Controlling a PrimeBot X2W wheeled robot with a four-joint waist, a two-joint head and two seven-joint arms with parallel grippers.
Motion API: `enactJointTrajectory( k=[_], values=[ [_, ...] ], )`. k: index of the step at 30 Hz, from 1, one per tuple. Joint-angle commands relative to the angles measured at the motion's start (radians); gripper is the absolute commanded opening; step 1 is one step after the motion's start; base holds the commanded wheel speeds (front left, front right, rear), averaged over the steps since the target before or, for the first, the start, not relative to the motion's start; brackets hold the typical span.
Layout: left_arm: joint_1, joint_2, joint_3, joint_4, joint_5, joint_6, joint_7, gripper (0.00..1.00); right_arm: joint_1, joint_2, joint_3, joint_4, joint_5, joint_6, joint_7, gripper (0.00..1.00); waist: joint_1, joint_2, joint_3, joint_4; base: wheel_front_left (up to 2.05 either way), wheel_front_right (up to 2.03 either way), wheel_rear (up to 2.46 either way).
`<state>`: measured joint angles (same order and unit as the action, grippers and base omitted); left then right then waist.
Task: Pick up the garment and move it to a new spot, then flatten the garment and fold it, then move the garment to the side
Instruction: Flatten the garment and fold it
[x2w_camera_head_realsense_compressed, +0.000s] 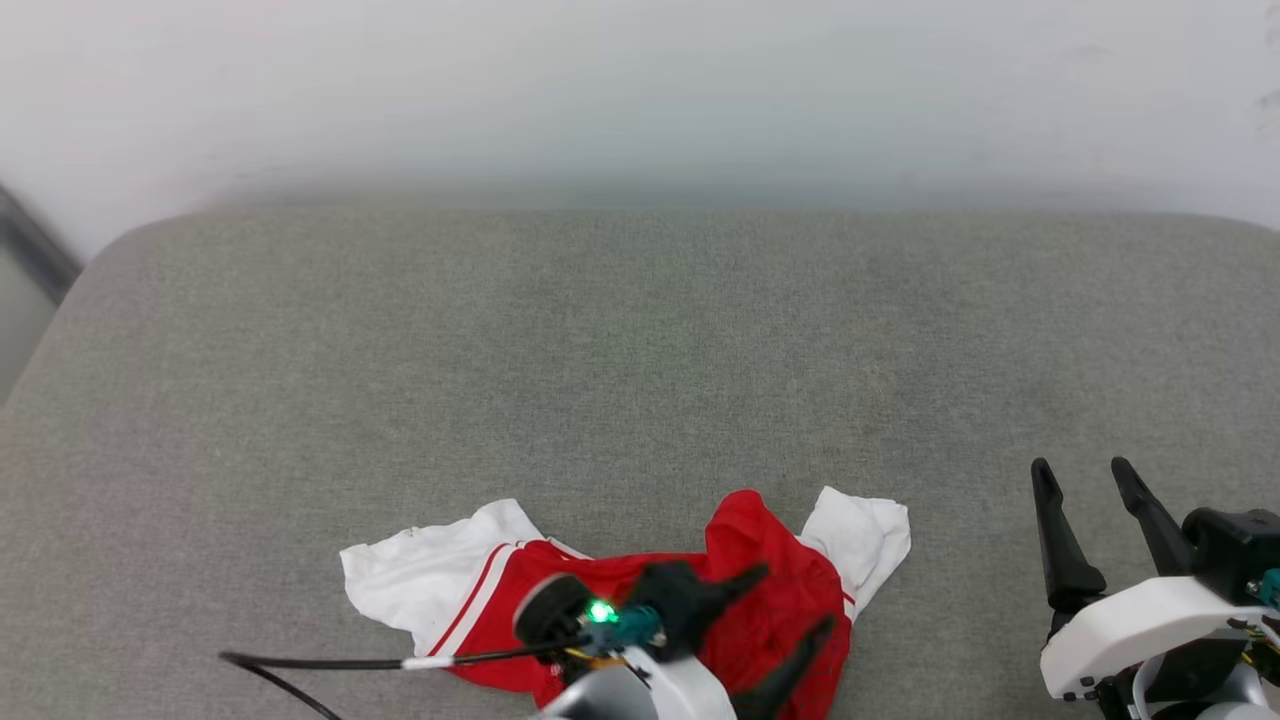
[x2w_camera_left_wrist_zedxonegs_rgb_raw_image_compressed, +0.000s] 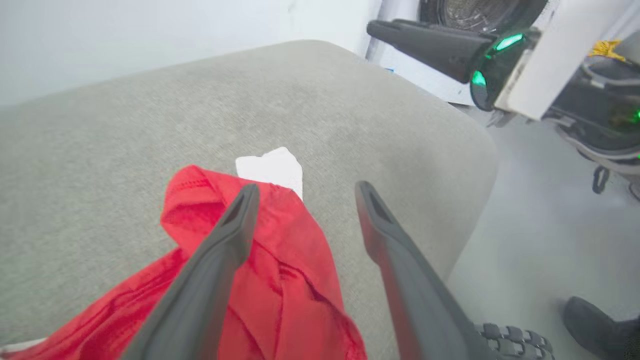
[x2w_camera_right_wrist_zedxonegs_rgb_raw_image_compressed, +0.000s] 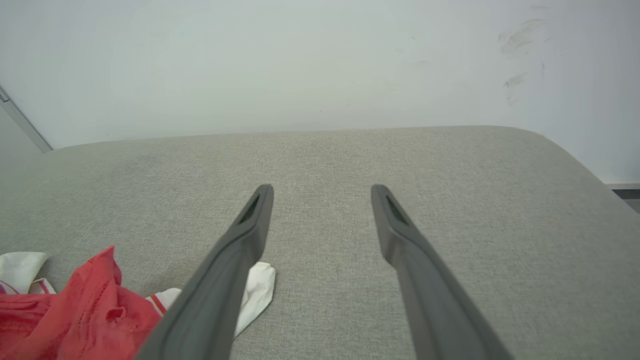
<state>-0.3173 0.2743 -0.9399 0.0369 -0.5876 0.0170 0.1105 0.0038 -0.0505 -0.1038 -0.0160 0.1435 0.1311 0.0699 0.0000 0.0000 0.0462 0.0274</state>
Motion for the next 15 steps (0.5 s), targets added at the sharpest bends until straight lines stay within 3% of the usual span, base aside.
enactJointTrajectory(
  k=[1, 9, 15],
  values=[
    [-0.004, 0.002, 0.022, -0.006, 0.002, 0.017, -0.027, 1.0, 0.011, 0.001, 0.0, -0.004, -0.001, -0.001, 0.001, 1.0, 0.0, 0.0, -0.012, 0.001, 0.0, 0.0, 0.0],
    [0.037, 0.038, 0.206, -0.005, -0.006, 0.155, -0.219, 1.0, 0.038, 0.0, 0.001, -0.012, 0.0, -0.001, 0.013, 1.0, 0.0, 0.0, -0.037, -0.003, 0.0, 0.0, 0.0],
    [0.091, 0.089, 0.359, 0.019, -0.05, 0.234, -0.317, 1.0, 0.045, 0.001, 0.008, -0.016, -0.002, -0.001, 0.021, 1.0, 0.0, 0.0, -0.047, -0.002, 0.0, 0.0, 0.0]
  ],
)
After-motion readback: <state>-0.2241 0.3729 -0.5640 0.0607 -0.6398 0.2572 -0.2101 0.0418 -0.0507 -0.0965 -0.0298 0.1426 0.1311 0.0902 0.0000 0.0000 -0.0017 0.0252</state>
